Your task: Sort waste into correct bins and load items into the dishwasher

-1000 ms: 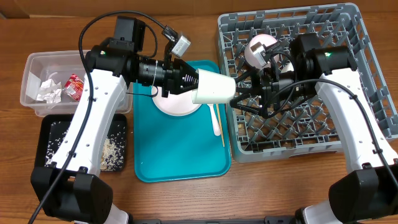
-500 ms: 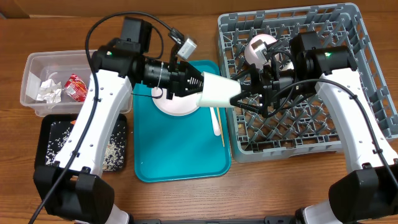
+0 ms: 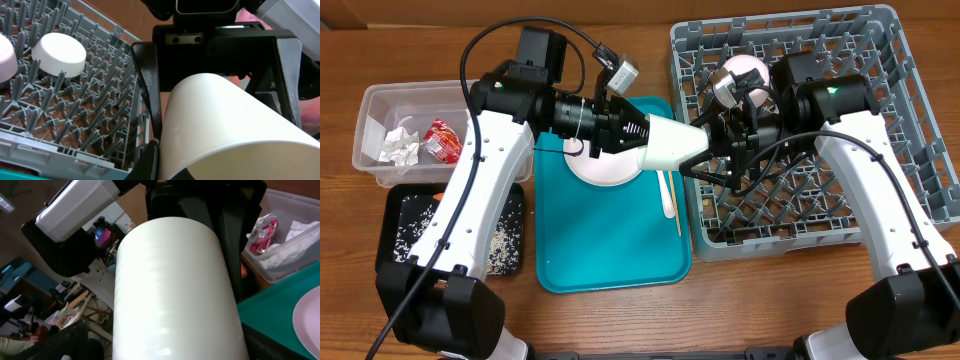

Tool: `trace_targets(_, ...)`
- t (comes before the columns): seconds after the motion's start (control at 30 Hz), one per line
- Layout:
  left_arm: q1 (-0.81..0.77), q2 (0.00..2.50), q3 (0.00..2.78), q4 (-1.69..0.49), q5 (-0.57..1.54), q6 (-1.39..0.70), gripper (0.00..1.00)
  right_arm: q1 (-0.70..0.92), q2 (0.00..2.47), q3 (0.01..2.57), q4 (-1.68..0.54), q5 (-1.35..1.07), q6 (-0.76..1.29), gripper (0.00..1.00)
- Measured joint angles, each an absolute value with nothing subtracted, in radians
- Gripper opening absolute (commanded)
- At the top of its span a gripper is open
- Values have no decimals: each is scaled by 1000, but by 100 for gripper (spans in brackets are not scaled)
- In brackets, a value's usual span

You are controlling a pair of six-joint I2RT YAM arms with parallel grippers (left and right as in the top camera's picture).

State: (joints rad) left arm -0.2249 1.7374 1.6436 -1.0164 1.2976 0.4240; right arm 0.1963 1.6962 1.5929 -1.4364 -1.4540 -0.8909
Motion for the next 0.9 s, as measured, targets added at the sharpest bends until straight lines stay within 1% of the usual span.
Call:
trace_targets(0.13,-225,1737,1644,-1016,1307,424,4,196,1696,1593,-1426,-1443,-889,69)
trace_targets(0.17,-225,1737,1644,-1017,1312,424,4,196,1696,1593,-1422,-1439,-889,66)
trace_targets(0.4,-225,1737,1644,-1021,1317,424,4,196,1696,1592,-1415,-1432,-891,64)
trace_targets(0.53,-225,1737,1644,-1021,1316,424,4,196,1696,1592,-1407,-1433,-890,51)
trace_targets(0.8,-223,1737,1645,-1056,1245,416,17,197,1700,1581,-1394,-1427,-887,44)
trace_targets(0.83,-223,1737,1645,-1059,1233,415,21,197,1702,1581,-1394,-1424,-887,42)
trace_targets(0.87,-223,1737,1645,-1060,1227,414,34,197,1703,1581,-1393,-1424,-887,41)
trace_targets(0.9,-223,1737,1645,-1061,1216,410,39,197,1703,1581,-1391,-1424,-887,41)
